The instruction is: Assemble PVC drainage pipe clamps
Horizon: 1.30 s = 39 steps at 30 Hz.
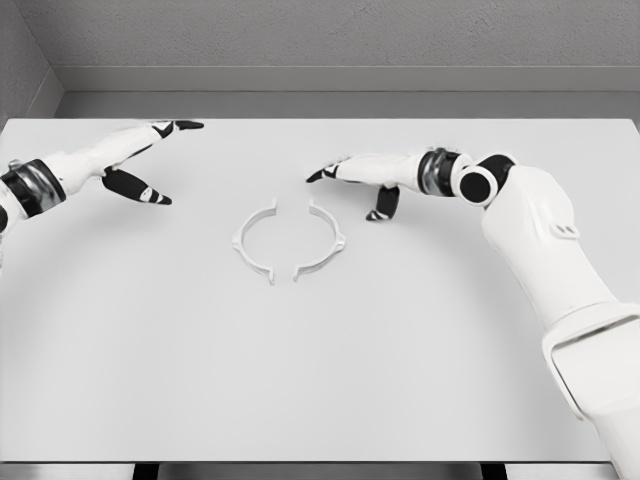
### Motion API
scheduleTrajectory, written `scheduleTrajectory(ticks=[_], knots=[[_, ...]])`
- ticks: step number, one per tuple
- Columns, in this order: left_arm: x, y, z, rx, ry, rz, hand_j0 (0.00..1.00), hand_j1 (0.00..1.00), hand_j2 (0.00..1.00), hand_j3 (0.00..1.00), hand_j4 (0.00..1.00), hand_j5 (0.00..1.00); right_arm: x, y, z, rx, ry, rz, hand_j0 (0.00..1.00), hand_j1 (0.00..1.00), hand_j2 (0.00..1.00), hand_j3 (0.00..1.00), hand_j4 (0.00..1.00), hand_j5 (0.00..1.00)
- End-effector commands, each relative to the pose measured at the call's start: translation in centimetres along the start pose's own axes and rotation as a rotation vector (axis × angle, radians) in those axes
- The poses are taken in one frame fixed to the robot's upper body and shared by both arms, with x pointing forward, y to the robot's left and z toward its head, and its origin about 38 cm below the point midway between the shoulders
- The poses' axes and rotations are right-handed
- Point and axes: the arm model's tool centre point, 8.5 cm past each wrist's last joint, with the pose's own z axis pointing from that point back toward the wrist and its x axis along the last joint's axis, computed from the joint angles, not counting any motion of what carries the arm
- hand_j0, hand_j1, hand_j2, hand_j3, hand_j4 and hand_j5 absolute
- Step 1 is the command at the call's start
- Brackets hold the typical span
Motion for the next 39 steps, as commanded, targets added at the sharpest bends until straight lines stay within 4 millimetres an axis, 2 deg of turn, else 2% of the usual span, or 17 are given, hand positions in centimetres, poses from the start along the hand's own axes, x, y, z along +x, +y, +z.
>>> scheduleTrajectory(ticks=[1, 3, 6, 9, 10, 11, 14, 16, 20, 23, 39], knots=[[1.4, -1.1, -2.0, -0.003, -0.047, 0.024, 1.00, 1.00, 1.00, 1.00, 1.00, 1.00, -0.2, 0.3, 0.0, 0.010, 0.005, 0.002, 1.00, 1.00, 1.00, 1.00, 1.00, 1.00], [0.9, -1.8, -2.1, -0.009, -0.033, 0.045, 1.00, 1.00, 1.00, 1.00, 1.00, 1.00, -0.2, 0.7, -0.1, 0.016, 0.004, -0.001, 1.00, 1.00, 1.00, 1.00, 1.00, 1.00], [0.9, -3.9, -3.6, -0.029, -0.033, 0.101, 1.00, 1.00, 1.00, 1.00, 1.00, 1.00, 0.0, 0.9, -0.3, 0.016, -0.002, -0.003, 1.00, 1.00, 1.00, 1.00, 1.00, 1.00], [1.4, -4.4, -4.2, -0.039, -0.047, 0.104, 1.00, 1.00, 1.00, 1.00, 1.00, 1.00, 0.8, -1.8, 0.9, -0.070, -0.042, 0.017, 1.00, 1.00, 1.00, 1.00, 1.00, 1.00], [1.2, -4.5, -4.1, -0.040, -0.044, 0.105, 1.00, 1.00, 1.00, 1.00, 1.00, 1.00, 0.5, -1.6, 1.3, -0.084, -0.049, -0.009, 1.00, 1.00, 1.00, 1.00, 1.00, 1.00], [1.1, -4.3, -3.9, -0.037, -0.041, 0.100, 1.00, 1.00, 1.00, 1.00, 1.00, 1.00, 0.1, -0.5, 1.5, -0.086, -0.051, -0.038, 1.00, 1.00, 1.00, 1.00, 1.00, 1.00], [1.4, -4.3, -3.6, -0.037, -0.051, 0.091, 1.00, 1.00, 1.00, 1.00, 1.00, 1.00, -3.5, -1.0, 6.3, -0.237, -0.012, -0.149, 1.00, 1.00, 1.00, 1.00, 1.00, 1.00], [1.5, -4.1, -2.5, -0.038, -0.055, 0.067, 1.00, 1.00, 1.00, 1.00, 1.00, 1.00, -5.5, -1.7, 9.0, -0.307, 0.030, -0.181, 1.00, 1.00, 1.00, 1.00, 1.00, 1.00], [1.6, -4.8, -1.9, -0.048, -0.061, 0.061, 1.00, 1.00, 1.00, 1.00, 1.00, 1.00, -6.0, -3.0, 10.8, -0.386, 0.004, -0.221, 1.00, 1.00, 1.00, 1.00, 1.00, 1.00], [1.5, -4.9, -1.8, -0.049, -0.058, 0.064, 1.00, 1.00, 1.00, 1.00, 1.00, 1.00, -5.8, -3.7, 10.9, -0.395, 0.000, -0.212, 1.00, 1.00, 1.00, 1.00, 1.00, 1.00], [2.0, -6.5, -3.0, -0.071, -0.069, 0.091, 1.00, 1.00, 1.00, 1.00, 1.00, 1.00, -4.6, -4.3, 9.6, -0.358, -0.021, -0.174, 1.00, 1.00, 1.00, 1.00, 1.00, 1.00]])
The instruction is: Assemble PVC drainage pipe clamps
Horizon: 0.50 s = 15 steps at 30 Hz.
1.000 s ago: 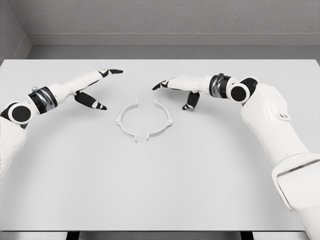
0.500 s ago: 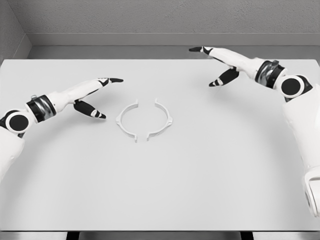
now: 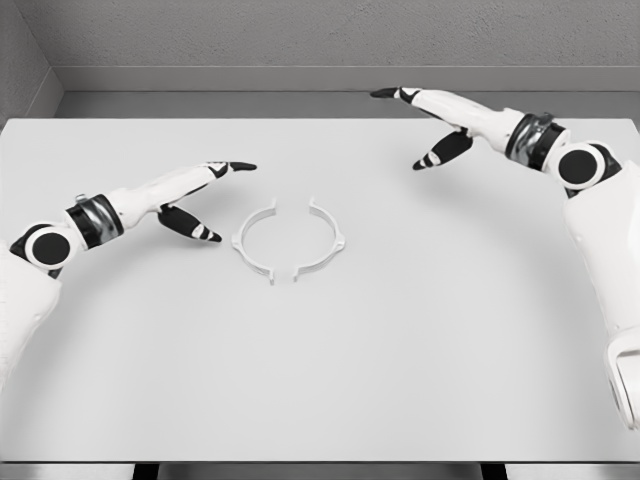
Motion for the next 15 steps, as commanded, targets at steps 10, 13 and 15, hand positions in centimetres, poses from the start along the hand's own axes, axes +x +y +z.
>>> scheduleTrajectory(ticks=[10, 13, 15], knots=[[0.5, -0.4, -0.8, 0.000, -0.018, 0.016, 1.00, 1.00, 1.00, 1.00, 1.00, 1.00, 0.4, -0.2, -0.2, 0.002, -0.010, 0.010, 1.00, 1.00, 1.00, 1.00, 1.00, 1.00], [0.7, -0.8, -1.2, -0.006, -0.027, 0.018, 1.00, 1.00, 1.00, 1.00, 1.00, 1.00, 0.8, 0.5, -0.8, 0.032, -0.017, 0.023, 1.00, 1.00, 1.00, 1.00, 1.00, 1.00], [0.8, -0.8, -1.2, -0.006, -0.028, 0.017, 1.00, 1.00, 1.00, 1.00, 1.00, 1.00, 0.9, 0.3, -0.8, 0.032, -0.018, 0.026, 1.00, 1.00, 1.00, 1.00, 1.00, 1.00]])
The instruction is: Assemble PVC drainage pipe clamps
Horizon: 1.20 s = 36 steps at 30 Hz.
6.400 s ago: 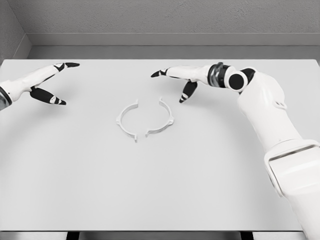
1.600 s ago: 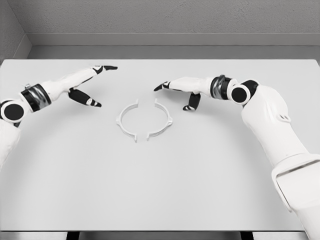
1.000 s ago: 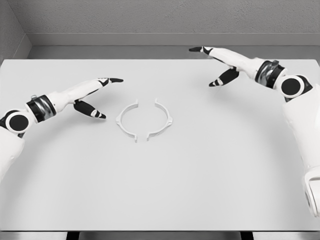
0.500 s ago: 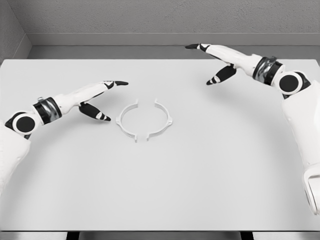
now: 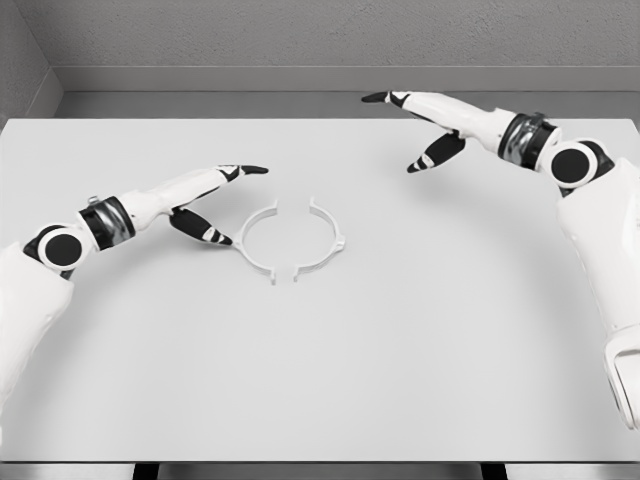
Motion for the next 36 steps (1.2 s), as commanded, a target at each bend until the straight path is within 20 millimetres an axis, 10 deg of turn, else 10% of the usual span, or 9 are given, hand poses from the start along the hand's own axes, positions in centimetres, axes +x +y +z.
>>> scheduleTrajectory(ticks=[1, 36], knots=[[0.1, -0.1, -0.2, 0.004, -0.006, 0.009, 1.00, 1.00, 1.00, 1.00, 1.00, 1.00, 0.1, 0.1, -0.1, 0.003, -0.004, -0.003, 1.00, 1.00, 1.00, 1.00, 1.00, 1.00], [1.4, 0.7, -1.4, 0.032, -0.048, 0.009, 1.00, 1.00, 1.00, 1.00, 1.00, 1.00, 1.0, -0.7, -0.5, -0.003, -0.025, 0.026, 1.00, 1.00, 1.00, 1.00, 1.00, 1.00]])
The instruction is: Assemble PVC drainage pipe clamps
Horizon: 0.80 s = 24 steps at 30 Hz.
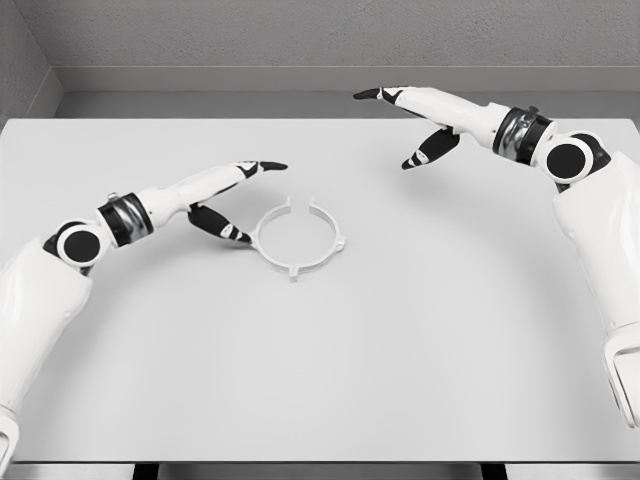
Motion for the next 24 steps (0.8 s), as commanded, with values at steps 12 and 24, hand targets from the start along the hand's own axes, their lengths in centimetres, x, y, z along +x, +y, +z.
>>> scheduleTrajectory(ticks=[12, 24], knots=[[0.1, 1.8, -8.0, -0.071, 0.069, 0.076, 1.00, 1.00, 1.00, 1.00, 1.00, 1.00, 0.0, -0.2, 0.1, -0.008, -0.001, -0.006, 1.00, 1.00, 1.00, 1.00, 1.00, 1.00], [0.5, 4.6, -7.9, -0.031, 0.079, 0.014, 1.00, 1.00, 1.00, 1.00, 1.00, 1.00, 0.0, -0.1, 0.0, -0.008, -0.002, -0.007, 1.00, 1.00, 1.00, 1.00, 1.00, 1.00]])
